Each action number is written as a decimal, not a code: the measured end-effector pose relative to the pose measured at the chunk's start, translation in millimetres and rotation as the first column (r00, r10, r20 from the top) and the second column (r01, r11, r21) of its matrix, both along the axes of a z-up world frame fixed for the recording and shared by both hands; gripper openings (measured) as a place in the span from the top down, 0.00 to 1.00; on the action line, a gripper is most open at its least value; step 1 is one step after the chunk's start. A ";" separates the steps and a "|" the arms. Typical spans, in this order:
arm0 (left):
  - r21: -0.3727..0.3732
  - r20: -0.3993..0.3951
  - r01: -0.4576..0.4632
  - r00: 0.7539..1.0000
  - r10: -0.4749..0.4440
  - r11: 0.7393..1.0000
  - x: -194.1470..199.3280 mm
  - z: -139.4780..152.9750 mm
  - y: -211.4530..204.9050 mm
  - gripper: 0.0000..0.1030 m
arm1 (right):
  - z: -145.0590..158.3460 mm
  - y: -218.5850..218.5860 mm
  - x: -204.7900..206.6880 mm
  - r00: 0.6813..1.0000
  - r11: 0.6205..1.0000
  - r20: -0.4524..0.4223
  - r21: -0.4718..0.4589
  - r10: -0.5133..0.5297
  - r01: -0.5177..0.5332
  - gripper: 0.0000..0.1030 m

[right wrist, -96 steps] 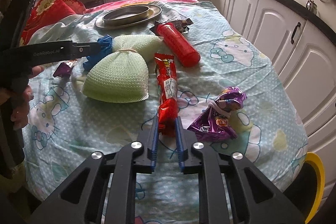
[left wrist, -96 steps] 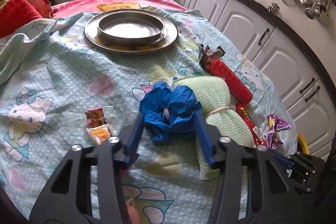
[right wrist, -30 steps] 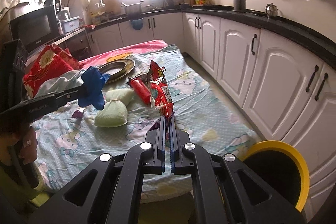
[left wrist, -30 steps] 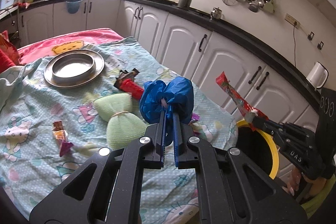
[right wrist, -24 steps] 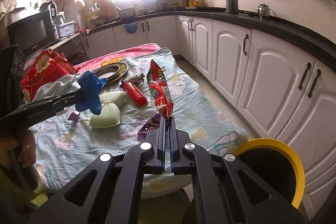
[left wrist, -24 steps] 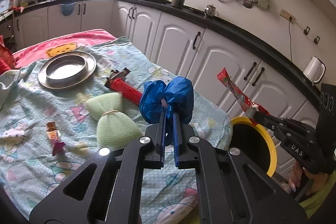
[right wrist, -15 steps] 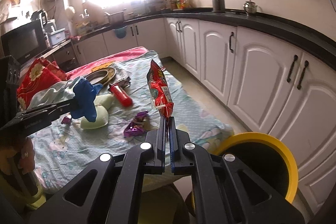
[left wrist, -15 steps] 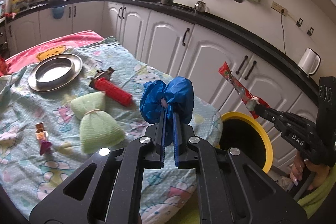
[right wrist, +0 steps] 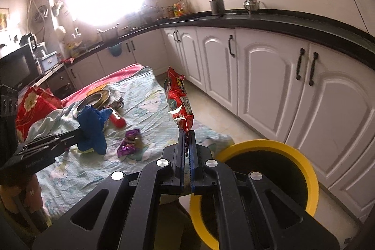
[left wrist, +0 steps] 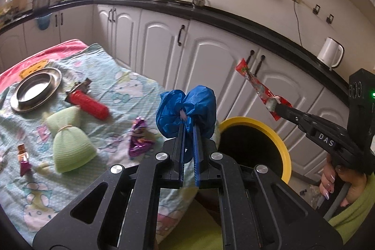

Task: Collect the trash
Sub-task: 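Carry the blue bag with the left tool while the right tool carries the red wrapper to the bin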

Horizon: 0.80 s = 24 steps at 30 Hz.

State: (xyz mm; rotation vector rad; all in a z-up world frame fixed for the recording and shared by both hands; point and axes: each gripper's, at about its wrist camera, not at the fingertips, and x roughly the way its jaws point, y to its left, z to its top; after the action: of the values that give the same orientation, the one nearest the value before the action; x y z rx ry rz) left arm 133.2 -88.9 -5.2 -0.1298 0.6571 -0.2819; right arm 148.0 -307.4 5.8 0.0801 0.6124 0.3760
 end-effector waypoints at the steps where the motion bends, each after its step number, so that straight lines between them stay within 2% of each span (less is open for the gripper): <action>1: 0.002 0.002 0.006 1.000 -0.006 1.000 0.0 -0.1 -4.2 0.97 | 0.0 -2.8 -0.5 1.000 1.000 0.000 0.000 -0.004 0.004 0.97; 24: 0.037 -0.010 0.157 0.988 -0.157 0.987 18.0 -14.0 -73.9 0.97 | -36.1 -67.4 -7.8 0.989 0.991 -0.064 0.016 -0.134 0.135 0.97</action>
State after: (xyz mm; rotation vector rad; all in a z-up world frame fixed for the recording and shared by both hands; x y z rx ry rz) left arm 151.3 -162.8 -19.1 -0.0426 0.6810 -0.4205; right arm 140.1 -374.8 -30.2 0.1525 0.6617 0.2494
